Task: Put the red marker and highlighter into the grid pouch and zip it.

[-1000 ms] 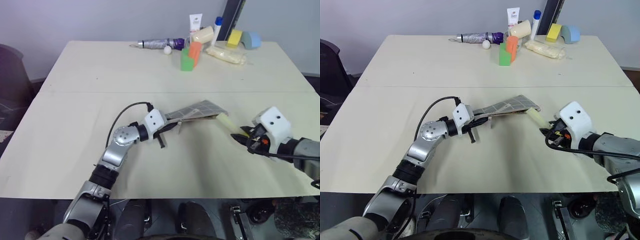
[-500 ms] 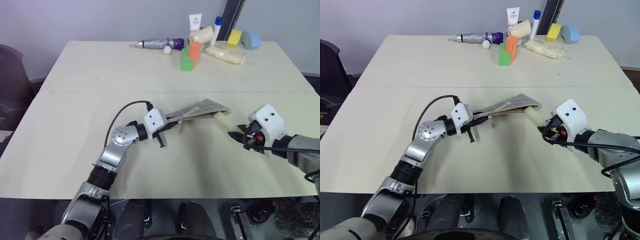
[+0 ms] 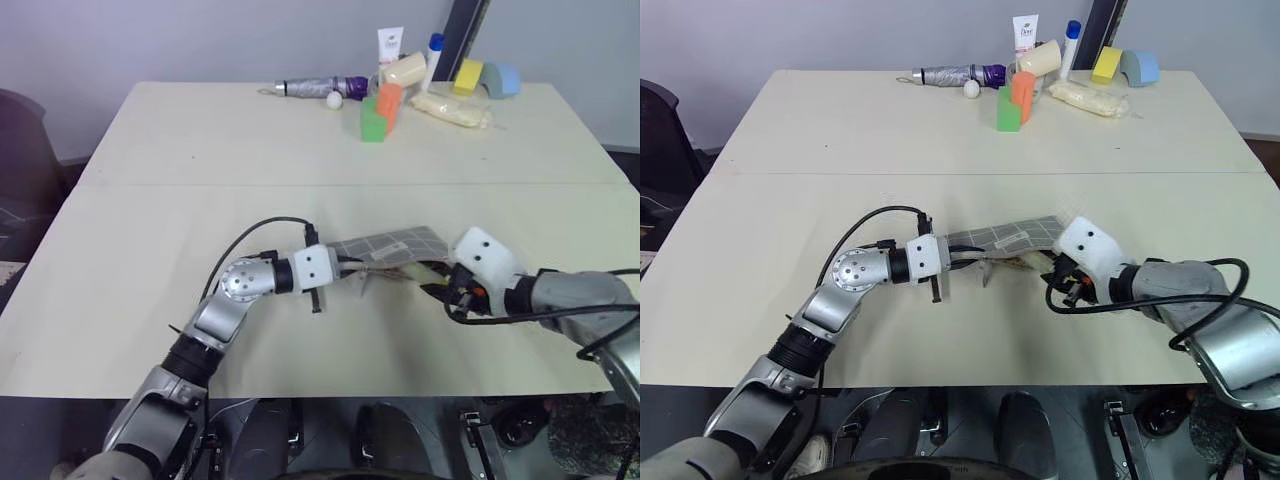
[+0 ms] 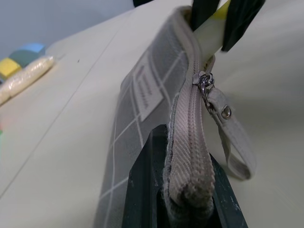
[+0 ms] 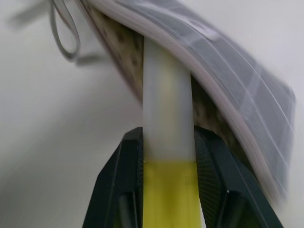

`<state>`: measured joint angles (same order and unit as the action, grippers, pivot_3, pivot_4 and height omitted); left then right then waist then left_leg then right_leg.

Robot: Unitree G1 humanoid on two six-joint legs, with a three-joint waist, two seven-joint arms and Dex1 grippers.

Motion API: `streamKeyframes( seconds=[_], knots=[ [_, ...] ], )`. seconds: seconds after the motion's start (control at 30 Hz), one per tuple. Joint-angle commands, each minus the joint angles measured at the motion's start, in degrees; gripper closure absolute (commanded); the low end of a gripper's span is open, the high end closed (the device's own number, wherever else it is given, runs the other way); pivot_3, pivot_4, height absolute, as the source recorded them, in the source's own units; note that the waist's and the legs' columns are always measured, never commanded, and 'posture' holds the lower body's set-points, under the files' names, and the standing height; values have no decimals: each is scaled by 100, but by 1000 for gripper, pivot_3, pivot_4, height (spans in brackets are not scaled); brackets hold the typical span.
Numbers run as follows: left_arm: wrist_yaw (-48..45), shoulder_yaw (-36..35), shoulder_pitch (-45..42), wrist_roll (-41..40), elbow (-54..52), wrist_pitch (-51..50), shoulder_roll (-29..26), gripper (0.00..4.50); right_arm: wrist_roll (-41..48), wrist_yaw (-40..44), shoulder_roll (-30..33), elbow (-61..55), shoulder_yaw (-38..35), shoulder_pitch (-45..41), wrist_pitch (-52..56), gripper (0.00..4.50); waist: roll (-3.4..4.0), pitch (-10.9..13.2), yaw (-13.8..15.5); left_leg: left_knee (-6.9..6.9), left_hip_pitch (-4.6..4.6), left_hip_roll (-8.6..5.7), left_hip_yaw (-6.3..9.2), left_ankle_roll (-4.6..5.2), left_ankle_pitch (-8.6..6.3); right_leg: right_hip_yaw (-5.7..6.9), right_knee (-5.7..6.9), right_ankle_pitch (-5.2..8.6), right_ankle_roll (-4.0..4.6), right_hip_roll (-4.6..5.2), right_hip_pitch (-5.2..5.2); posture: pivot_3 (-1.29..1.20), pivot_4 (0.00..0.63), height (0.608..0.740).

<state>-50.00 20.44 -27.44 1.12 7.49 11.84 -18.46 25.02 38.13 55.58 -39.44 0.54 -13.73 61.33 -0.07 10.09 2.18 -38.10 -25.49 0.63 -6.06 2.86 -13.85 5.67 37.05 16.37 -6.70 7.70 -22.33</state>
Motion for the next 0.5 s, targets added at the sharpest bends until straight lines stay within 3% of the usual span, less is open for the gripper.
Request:
streamKeyframes(
  seconds=[0.03, 0.17, 0.37, 0.5],
  knots=[
    [-68, 86, 31, -26, -346, 119, 12, 4500, -72, -17, -16, -212, 257, -268, -112, 3611, 0, 0, -3, 0, 0, 0, 0, 0, 0, 0, -1, 0, 0, 0, 0, 0, 150, 740],
    [-56, 53, 51, -56, -395, 74, -26, 4500, -83, 45, 63, -149, 240, -345, -124, 3611, 0, 0, -2, 0, -3, 0, 0, 0, 0, 0, -2, 0, 0, 1, -1, 0, 150, 740],
    [56, -155, 78, -287, -429, -257, 34, 4500, -110, 411, 469, -73, -411, -290, -573, 782, 0, 1, -3, 0, -3, 0, 0, 0, 0, 0, -2, 0, 0, -1, 0, 0, 150, 740],
    [152, -297, 47, -458, -433, -596, 125, 4500, 119, 758, 565, 25, -1168, -211, -912, 782, -1, 1, -6, 0, -2, 0, 0, 0, 0, 1, -2, -1, -1, -2, 2, 0, 150, 740]
  ],
)
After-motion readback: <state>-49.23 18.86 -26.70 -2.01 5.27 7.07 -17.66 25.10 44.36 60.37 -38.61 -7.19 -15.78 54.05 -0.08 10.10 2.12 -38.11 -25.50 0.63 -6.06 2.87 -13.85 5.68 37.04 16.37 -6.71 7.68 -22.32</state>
